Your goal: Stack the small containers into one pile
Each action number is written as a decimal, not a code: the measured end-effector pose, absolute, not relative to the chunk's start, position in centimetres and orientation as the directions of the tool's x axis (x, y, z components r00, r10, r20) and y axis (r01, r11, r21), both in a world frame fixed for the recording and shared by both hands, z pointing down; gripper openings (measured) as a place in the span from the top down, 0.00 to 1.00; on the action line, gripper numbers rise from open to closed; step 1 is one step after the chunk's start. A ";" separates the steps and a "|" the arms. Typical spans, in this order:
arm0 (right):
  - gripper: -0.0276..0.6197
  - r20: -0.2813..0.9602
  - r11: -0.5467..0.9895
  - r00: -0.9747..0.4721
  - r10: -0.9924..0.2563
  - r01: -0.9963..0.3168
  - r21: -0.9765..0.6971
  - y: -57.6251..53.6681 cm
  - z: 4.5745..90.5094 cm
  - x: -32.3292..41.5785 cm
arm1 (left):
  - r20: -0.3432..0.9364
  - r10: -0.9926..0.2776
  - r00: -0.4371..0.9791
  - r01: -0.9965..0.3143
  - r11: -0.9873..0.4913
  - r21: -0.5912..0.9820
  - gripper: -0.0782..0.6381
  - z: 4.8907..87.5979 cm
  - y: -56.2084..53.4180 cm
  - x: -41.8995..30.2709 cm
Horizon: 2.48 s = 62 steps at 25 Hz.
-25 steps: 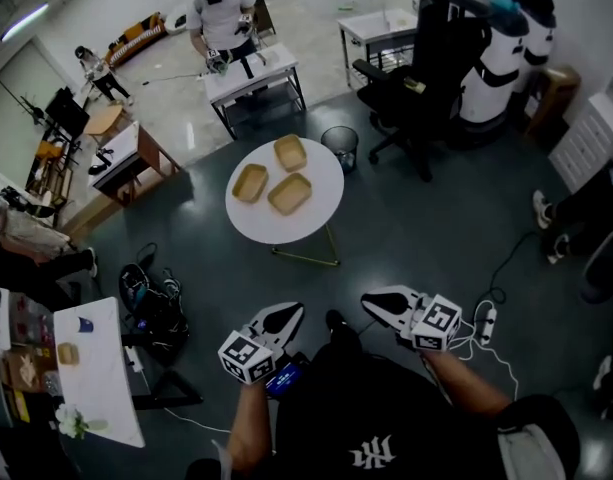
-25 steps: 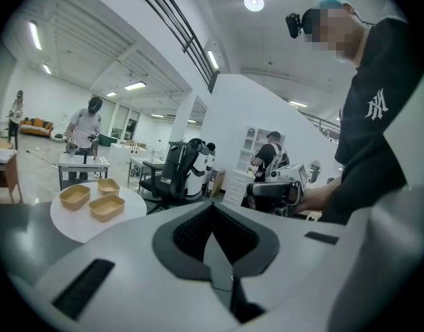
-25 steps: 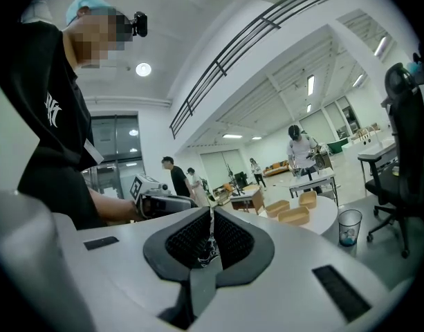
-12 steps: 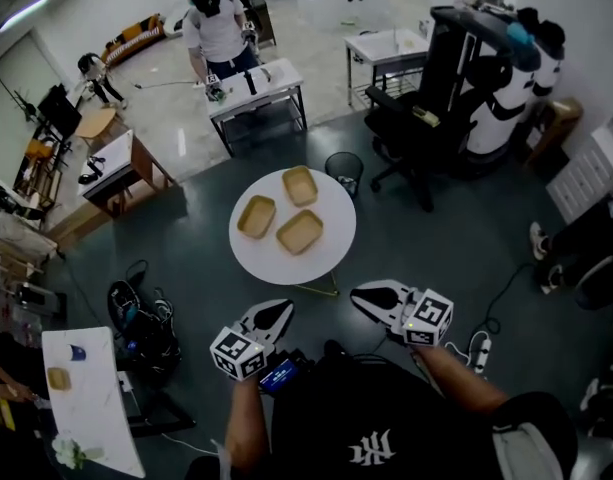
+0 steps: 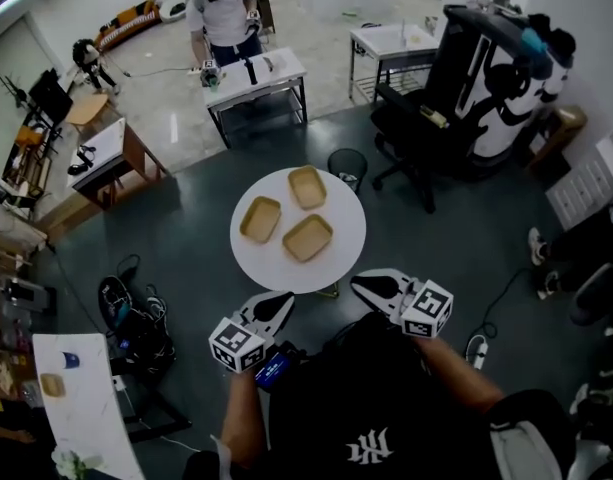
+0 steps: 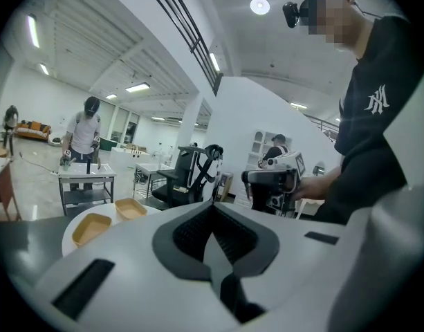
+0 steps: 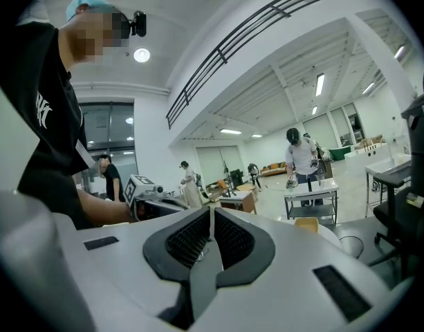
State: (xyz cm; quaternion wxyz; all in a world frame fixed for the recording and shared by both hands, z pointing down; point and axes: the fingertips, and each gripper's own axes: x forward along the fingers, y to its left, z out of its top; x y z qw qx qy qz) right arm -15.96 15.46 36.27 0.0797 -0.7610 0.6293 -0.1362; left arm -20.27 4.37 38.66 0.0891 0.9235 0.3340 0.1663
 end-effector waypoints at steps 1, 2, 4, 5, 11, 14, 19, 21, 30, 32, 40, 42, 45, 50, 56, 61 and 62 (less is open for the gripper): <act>0.89 0.111 -0.199 0.174 -0.978 -0.935 -0.292 15.4 36.4 -15.7 | 0.249 0.643 0.725 0.583 -0.764 0.277 0.89 38.7 4.2 -20.1; 0.89 0.114 -0.202 0.175 -0.978 -0.935 -0.292 15.3 36.5 -15.4 | 0.248 0.640 0.727 0.579 -0.766 0.280 0.89 38.8 4.0 -20.0; 0.89 0.117 -0.201 0.173 -0.978 -0.935 -0.294 14.9 36.6 -14.7 | 0.245 0.637 0.731 0.571 -0.768 0.291 0.89 38.9 3.5 -19.8; 0.89 0.116 -0.199 0.172 -0.978 -0.934 -0.297 14.6 36.6 -14.3 | 0.244 0.635 0.733 0.567 -0.768 0.298 0.89 39.0 3.3 -19.6; 0.89 0.120 -0.189 0.158 -0.980 -0.929 -0.317 13.4 37.3 -11.3 | 0.283 0.608 0.742 0.527 -0.789 0.315 0.89 40.2 1.6 -17.6; 0.89 0.126 -0.178 0.144 -0.982 -0.925 -0.335 13.0 38.3 -9.2 | 0.312 0.591 0.744 0.502 -0.803 0.322 0.89 40.8 0.9 -16.3; 0.89 0.139 -0.149 0.104 -0.985 -0.918 -0.368 10.7 39.9 -4.6 | 0.358 0.522 0.774 0.414 -0.846 0.337 0.89 42.2 -1.5 -13.1; 0.89 0.154 -0.111 0.058 -0.986 -0.924 -0.366 10.0 40.2 -3.0 | 0.387 0.488 0.782 0.368 -0.863 0.345 0.89 42.9 -2.0 -11.8; 0.77 0.236 0.010 -0.116 -0.965 -0.913 -0.408 5.8 42.6 4.6 | 0.489 0.335 0.805 0.173 -0.922 0.347 0.89 43.7 -6.0 -5.5; 0.77 0.247 0.033 -0.153 -0.957 -0.901 -0.433 5.4 43.5 5.4 | 0.505 0.317 0.803 0.140 -0.924 0.356 0.88 44.0 -6.2 -4.9; 0.72 0.268 0.088 -0.270 -0.925 -0.836 -0.541 4.6 47.6 7.4 | 0.593 0.273 0.757 0.024 -0.919 0.393 0.88 46.5 -6.4 -3.4; 0.72 0.281 0.084 -0.295 -0.913 -0.811 -0.579 4.4 49.0 7.4 | 0.622 0.273 0.734 -0.009 -0.912 0.411 0.86 47.9 -6.5 -3.5; 0.72 0.334 0.025 -0.299 -0.894 -0.777 -0.629 4.0 51.7 7.5 | 0.665 0.285 0.690 -0.055 -0.896 0.440 0.81 50.2 -7.0 -3.9; 0.72 0.438 -0.104 -0.297 -0.849 -0.718 -0.689 4.7 56.6 7.4 | 0.712 0.339 0.615 -0.107 -0.859 0.501 0.80 54.0 -7.0 -4.7; 0.72 0.562 -0.248 -0.286 -0.776 -0.681 -0.689 6.0 60.5 7.4 | 0.720 0.426 0.549 -0.197 -0.771 0.606 0.75 59.0 -7.1 -5.7; 0.72 0.621 -0.302 -0.300 -0.724 -0.671 -0.677 6.2 62.0 6.8 | 0.713 0.501 0.490 -0.235 -0.712 0.661 0.73 61.6 -6.0 -6.4; 0.72 0.632 -0.310 -0.305 -0.713 -0.670 -0.674 6.1 62.5 6.6 | 0.712 0.511 0.482 -0.241 -0.704 0.668 0.73 62.1 -5.8 -6.5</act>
